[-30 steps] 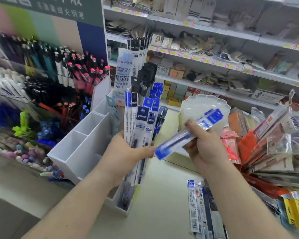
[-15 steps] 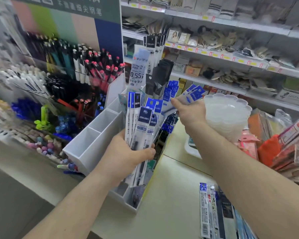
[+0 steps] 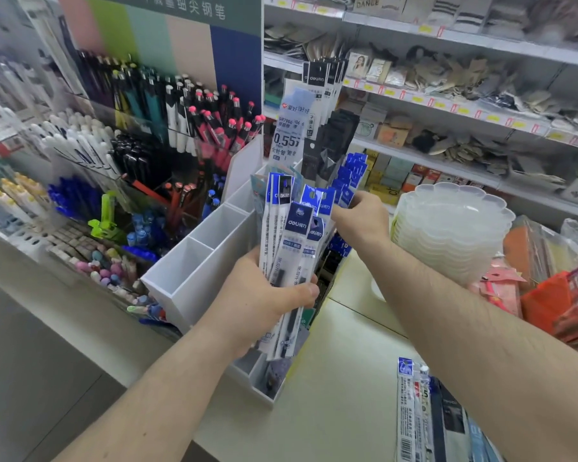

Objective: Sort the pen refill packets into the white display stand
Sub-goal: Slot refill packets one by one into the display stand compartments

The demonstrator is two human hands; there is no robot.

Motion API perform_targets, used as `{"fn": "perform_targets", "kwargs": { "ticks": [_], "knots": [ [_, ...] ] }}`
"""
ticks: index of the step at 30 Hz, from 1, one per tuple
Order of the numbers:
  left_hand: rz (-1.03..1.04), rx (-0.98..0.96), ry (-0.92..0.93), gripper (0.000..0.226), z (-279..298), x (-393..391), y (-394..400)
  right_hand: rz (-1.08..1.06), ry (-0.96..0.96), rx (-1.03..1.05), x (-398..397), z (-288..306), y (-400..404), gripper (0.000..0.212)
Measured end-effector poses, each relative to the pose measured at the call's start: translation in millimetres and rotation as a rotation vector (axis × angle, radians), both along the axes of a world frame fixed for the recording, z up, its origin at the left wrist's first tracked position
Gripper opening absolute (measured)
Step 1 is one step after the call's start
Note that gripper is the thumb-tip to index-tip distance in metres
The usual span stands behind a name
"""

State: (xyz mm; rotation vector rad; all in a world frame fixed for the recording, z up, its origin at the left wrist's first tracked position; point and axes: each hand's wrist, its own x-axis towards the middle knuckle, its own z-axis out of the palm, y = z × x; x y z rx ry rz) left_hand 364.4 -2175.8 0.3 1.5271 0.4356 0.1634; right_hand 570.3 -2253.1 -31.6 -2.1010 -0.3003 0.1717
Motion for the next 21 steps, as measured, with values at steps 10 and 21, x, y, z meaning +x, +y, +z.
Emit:
{"fn": "perform_targets", "kwargs": {
  "ticks": [10, 21],
  "knots": [
    [-0.016, -0.031, -0.040, 0.025, 4.0, -0.2, -6.7, 0.116, -0.016, -0.261, 7.0, 2.4, -2.3, 0.015],
    [-0.091, -0.224, -0.021, 0.034, -12.4, 5.8, -39.0, -0.054, 0.176, 0.356, -70.3, 40.5, -70.0, 0.010]
  ]
}}
